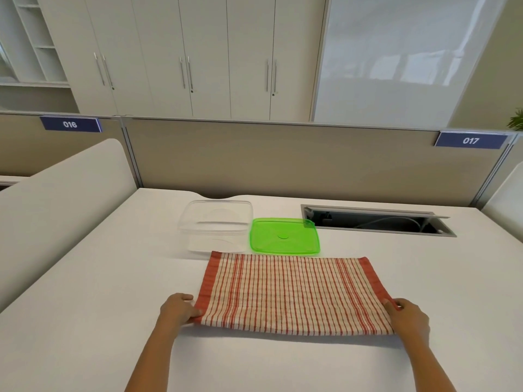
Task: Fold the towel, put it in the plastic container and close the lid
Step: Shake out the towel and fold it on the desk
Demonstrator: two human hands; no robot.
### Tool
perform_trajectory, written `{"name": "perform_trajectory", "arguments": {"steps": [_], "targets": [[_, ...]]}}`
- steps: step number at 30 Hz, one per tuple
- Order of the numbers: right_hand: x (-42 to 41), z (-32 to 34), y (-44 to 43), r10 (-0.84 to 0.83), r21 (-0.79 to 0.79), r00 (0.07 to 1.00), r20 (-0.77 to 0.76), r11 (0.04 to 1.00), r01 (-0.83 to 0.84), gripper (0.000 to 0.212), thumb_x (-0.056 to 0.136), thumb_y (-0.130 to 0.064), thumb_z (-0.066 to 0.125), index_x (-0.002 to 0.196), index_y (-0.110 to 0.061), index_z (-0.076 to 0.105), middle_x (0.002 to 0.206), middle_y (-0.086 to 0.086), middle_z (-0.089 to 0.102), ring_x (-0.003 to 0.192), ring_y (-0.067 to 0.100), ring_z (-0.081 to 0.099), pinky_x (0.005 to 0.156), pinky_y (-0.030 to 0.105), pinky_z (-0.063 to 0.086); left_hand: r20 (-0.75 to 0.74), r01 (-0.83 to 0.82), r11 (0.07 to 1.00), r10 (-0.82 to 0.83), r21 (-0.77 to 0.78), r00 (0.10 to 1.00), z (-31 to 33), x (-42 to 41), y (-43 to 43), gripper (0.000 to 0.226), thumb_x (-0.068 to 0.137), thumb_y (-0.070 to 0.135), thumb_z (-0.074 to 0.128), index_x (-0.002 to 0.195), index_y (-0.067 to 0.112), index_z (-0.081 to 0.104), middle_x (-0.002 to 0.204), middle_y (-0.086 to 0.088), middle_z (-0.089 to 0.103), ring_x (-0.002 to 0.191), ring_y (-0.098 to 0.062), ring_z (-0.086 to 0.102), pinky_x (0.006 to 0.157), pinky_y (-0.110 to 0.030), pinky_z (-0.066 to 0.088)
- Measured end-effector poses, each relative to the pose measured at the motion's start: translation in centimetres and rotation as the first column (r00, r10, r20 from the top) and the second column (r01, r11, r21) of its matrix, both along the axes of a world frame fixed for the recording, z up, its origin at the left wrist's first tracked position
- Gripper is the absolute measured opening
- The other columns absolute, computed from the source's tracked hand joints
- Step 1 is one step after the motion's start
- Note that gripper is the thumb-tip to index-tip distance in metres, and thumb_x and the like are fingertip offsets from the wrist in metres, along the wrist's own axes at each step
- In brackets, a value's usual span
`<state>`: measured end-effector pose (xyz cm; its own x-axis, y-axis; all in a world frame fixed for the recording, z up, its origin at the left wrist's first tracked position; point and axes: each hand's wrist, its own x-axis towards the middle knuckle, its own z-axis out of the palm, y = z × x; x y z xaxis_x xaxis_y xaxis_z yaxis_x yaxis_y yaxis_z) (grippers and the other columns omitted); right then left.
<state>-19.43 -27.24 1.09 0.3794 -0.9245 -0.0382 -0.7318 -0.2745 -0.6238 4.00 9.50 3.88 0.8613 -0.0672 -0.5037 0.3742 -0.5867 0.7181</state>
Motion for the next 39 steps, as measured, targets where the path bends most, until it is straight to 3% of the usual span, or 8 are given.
{"name": "perform_trajectory", "arguments": {"steps": [4, 7, 12, 17, 22, 27, 32, 39], "targets": [[0.3, 1.7, 0.2, -0.028, -0.024, 0.998, 0.057, 0.999, 0.029, 0.025, 0.093, -0.022, 0.052, 0.101, -0.005, 0.069, 0.087, 0.014, 0.071, 0.074, 0.027, 0.061, 0.073, 0.038, 0.051, 0.154, 0.084, 0.941, -0.141, 0.327, 0.978, -0.3, -0.7, -0.3, 0.049, 0.080, 0.008, 0.067, 0.126, 0.006, 0.051, 0.126, -0.018, 0.055, 0.109, -0.030, 0.059, 0.092, -0.037, 0.051], [1.5, 4.1, 0.8, -0.023, -0.048, 0.989, 0.144, 0.998, 0.030, 0.025, 0.093, -0.021, 0.053, 0.104, -0.005, 0.069, 0.086, 0.013, 0.071, 0.072, 0.024, 0.060, 0.071, 0.036, 0.051, 0.290, 0.043, 0.926, -0.161, 0.375, 0.943, -0.5, -1.5, -1.1, 0.039, 0.087, 0.014, 0.059, 0.126, 0.009, 0.050, 0.126, -0.016, 0.052, 0.108, -0.029, 0.059, 0.087, -0.038, 0.053], [6.1, 10.0, 5.1, 0.169, -0.170, 0.954, 0.249, 0.977, -0.129, 0.023, 0.090, -0.026, 0.058, 0.104, -0.014, 0.072, 0.086, 0.006, 0.073, 0.074, 0.022, 0.065, 0.068, 0.032, 0.053, 0.449, 0.013, 0.999, -0.027, 0.034, 0.893, 0.4, -1.3, -3.1, 0.031, 0.093, 0.028, 0.051, 0.116, 0.009, 0.058, 0.114, -0.012, 0.063, 0.092, -0.023, 0.061, 0.075, -0.033, 0.052], [11.3, 12.4, 13.3, 0.480, -0.318, 0.839, 0.258, 0.862, -0.396, 0.019, 0.087, -0.026, 0.061, 0.100, -0.020, 0.073, 0.100, 0.003, 0.073, 0.082, 0.017, 0.063, 0.069, 0.024, 0.048, -0.041, 0.034, 0.773, -0.077, -0.633, 0.996, 3.9, 0.1, -6.1, 0.045, 0.098, 0.039, 0.035, 0.116, 0.004, 0.058, 0.098, -0.011, 0.067, 0.084, -0.022, 0.064, 0.072, -0.030, 0.054], [14.9, 9.8, 19.9, 0.692, -0.272, 0.708, 0.141, 0.715, -0.644, 0.024, 0.093, -0.023, 0.049, 0.110, -0.020, 0.066, 0.106, 0.003, 0.063, 0.089, 0.015, 0.056, 0.077, 0.024, 0.042, 0.000, 0.218, 0.777, -0.270, -0.591, 0.963, 5.8, 1.9, -7.9, 0.048, 0.095, 0.050, 0.033, 0.090, 0.011, 0.061, 0.080, -0.006, 0.068, 0.073, -0.019, 0.067, 0.063, -0.029, 0.056], [15.2, 7.5, 21.9, 0.786, 0.002, 0.569, 0.242, 0.586, -0.810, 0.027, 0.093, -0.035, 0.049, 0.109, -0.022, 0.067, 0.096, 0.001, 0.072, 0.074, 0.015, 0.065, 0.074, 0.031, 0.053, 0.133, 0.292, 0.886, -0.260, -0.361, 0.956, 4.3, 3.3, -7.3, 0.009, 0.083, -0.002, 0.053, 0.084, -0.001, 0.061, 0.081, -0.018, 0.058, 0.073, -0.023, 0.054, 0.069, -0.032, 0.044], [14.7, 5.9, 18.5, 0.664, 0.045, 0.707, 0.242, 0.721, -0.692, 0.032, 0.095, -0.038, 0.046, 0.109, -0.019, 0.068, 0.105, -0.001, 0.071, 0.084, 0.013, 0.065, 0.080, 0.028, 0.051, 0.206, 0.225, 0.902, -0.157, -0.368, 0.966, 1.7, 3.7, -4.4, 0.044, 0.089, 0.003, 0.047, 0.130, 0.019, 0.050, 0.119, -0.008, 0.063, 0.106, -0.024, 0.061, 0.091, -0.035, 0.050], [13.8, 2.9, 15.2, 0.483, -0.007, 0.875, 0.024, 0.876, -0.483, 0.040, 0.094, -0.028, 0.049, 0.131, -0.014, 0.048, 0.126, 0.006, 0.054, 0.116, 0.021, 0.052, 0.097, 0.031, 0.043, 0.310, 0.160, 0.981, -0.118, -0.113, 0.943, -1.5, 4.0, -3.8, 0.041, 0.095, 0.022, 0.045, 0.136, 0.025, 0.043, 0.132, -0.010, 0.057, 0.103, -0.022, 0.058, 0.088, -0.038, 0.050]]}}
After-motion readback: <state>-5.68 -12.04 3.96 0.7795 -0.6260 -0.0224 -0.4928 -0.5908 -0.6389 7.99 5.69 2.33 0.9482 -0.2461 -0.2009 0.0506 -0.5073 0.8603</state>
